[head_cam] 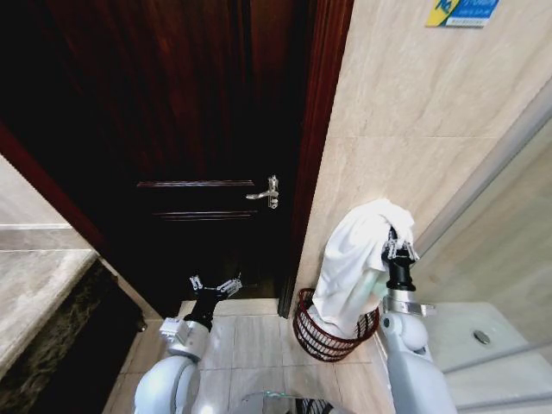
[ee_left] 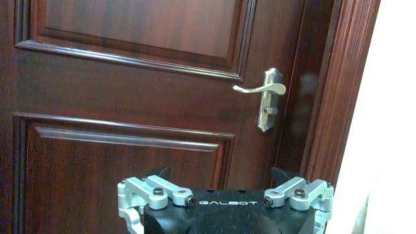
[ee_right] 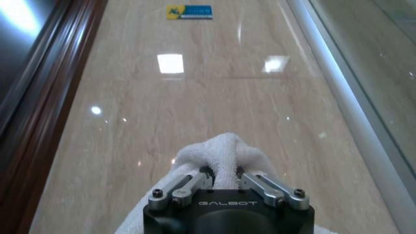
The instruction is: Discard the used towel into the hamper.
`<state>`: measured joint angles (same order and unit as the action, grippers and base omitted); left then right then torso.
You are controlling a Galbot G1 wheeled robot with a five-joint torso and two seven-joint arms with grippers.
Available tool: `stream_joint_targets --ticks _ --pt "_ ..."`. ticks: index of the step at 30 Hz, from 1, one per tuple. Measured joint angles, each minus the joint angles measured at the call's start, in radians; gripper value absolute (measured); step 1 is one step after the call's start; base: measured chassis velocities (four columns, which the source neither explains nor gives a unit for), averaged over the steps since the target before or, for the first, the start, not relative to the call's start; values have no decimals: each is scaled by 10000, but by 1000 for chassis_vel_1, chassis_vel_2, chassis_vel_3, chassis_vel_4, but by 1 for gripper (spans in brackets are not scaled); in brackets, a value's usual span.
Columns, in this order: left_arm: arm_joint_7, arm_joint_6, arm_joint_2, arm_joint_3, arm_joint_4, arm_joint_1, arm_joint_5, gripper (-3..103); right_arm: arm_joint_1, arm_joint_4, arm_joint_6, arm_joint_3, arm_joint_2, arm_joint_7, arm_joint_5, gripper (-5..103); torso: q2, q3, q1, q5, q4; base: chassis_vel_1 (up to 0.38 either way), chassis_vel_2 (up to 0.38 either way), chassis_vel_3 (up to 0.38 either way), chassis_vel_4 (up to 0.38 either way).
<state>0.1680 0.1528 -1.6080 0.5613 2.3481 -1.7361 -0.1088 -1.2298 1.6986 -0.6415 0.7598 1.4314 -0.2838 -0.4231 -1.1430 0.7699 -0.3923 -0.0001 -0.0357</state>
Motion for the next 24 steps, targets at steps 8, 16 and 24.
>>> stream_joint_targets --ticks 8,16,24 --pt "0 0 0 0 0 0 0 100 -38 -738 -307 31 166 -182 71 13 0 0 0 1 -1 0 0 0 0" --pt "0 0 0 0 0 0 0 100 -287 -1252 -679 97 385 -313 157 13 0 0 0 0 0 0 0 0 0" --pt "0 0 0 0 0 0 0 100 -330 -1825 -1013 82 499 -430 183 13 0 0 0 1 -1 0 0 0 0"
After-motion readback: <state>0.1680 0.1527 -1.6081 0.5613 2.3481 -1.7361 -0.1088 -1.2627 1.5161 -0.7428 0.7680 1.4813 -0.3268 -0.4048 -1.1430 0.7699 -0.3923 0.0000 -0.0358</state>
